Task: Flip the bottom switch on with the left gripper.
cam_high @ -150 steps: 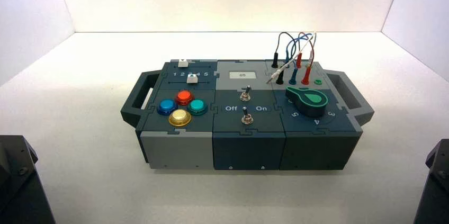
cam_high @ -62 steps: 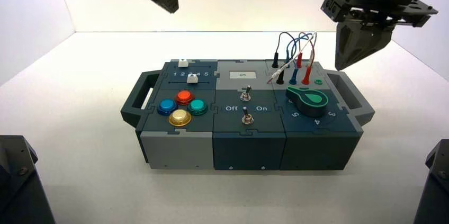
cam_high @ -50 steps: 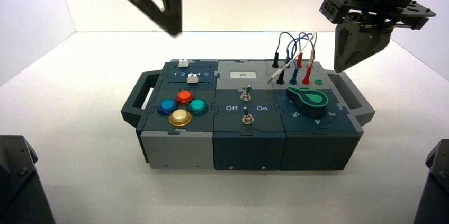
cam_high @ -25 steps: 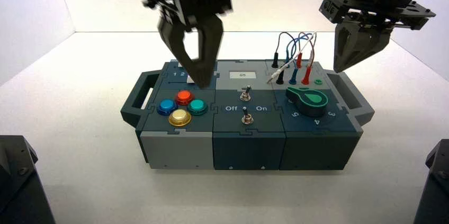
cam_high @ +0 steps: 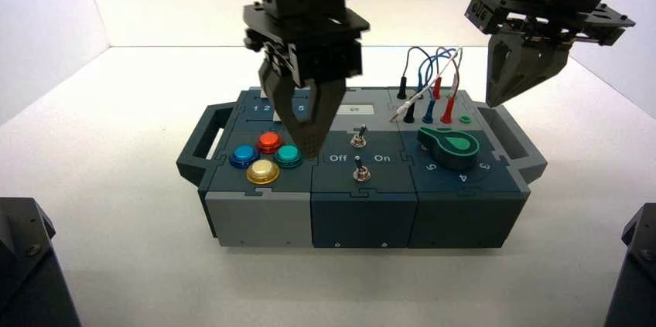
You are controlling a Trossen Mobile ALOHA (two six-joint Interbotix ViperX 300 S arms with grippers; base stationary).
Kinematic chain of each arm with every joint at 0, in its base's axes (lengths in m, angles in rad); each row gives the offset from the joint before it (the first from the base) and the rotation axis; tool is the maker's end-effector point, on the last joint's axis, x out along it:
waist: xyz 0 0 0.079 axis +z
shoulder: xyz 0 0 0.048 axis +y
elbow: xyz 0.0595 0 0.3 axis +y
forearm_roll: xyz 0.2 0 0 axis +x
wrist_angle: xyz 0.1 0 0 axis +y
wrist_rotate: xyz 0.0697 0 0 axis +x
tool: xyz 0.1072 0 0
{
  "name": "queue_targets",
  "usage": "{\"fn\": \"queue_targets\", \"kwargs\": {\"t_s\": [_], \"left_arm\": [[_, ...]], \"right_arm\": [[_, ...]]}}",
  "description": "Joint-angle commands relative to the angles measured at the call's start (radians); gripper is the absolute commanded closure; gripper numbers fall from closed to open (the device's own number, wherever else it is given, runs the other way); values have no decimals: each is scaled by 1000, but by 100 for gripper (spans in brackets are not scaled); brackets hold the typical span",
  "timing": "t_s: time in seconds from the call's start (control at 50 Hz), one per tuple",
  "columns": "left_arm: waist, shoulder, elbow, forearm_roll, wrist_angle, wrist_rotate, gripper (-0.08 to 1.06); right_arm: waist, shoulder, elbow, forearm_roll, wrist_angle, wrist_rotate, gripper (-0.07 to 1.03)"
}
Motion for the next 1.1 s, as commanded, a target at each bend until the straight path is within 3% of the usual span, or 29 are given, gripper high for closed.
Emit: {"fn": "queue_targets", "kwargs": {"t_s": [0.02,0.3,1.1], "left_arm": [[-6,11,-48,2,-5,15,100],[-14,71,-86,2,-9,43,101],[-14,106,-69,15,-86,95,101]], "right_arm": [[0,11,-12,5,2,-2,99],[0,41,-17,6,8,-2,99],[0,130,-29,8,26,-3,99]]}}
